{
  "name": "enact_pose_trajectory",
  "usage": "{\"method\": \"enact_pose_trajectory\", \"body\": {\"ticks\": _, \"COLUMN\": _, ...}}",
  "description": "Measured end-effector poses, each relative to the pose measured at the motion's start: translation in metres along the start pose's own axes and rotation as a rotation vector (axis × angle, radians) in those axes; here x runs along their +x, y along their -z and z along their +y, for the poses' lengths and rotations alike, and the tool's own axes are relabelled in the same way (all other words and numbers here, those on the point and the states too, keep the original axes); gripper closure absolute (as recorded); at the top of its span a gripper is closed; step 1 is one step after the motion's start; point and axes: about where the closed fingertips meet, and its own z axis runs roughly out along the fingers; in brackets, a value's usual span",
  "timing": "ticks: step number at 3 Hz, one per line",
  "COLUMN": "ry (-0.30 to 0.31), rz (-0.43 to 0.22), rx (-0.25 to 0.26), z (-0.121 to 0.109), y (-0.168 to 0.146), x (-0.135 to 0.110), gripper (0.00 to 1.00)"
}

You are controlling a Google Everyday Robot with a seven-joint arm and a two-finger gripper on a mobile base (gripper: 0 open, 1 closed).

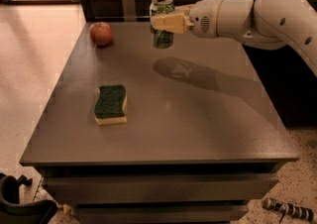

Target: Move green can near sponge

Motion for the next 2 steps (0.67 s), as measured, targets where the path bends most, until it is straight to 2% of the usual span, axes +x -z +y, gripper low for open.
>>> {"method": "enact_pose_trajectory", "body": {"ticks": 1, "ry": -0.006, "rz": 0.006, "rx": -0.039, "z": 0.042, "y": 0.017, "x": 0.024, "gripper": 1.00}}
{"method": "enact_pose_trajectory", "body": {"ticks": 2, "ry": 0.021, "rz": 0.012, "rx": -0.110, "z": 0.085, "y": 0.033, "x": 0.063, "gripper": 1.00}}
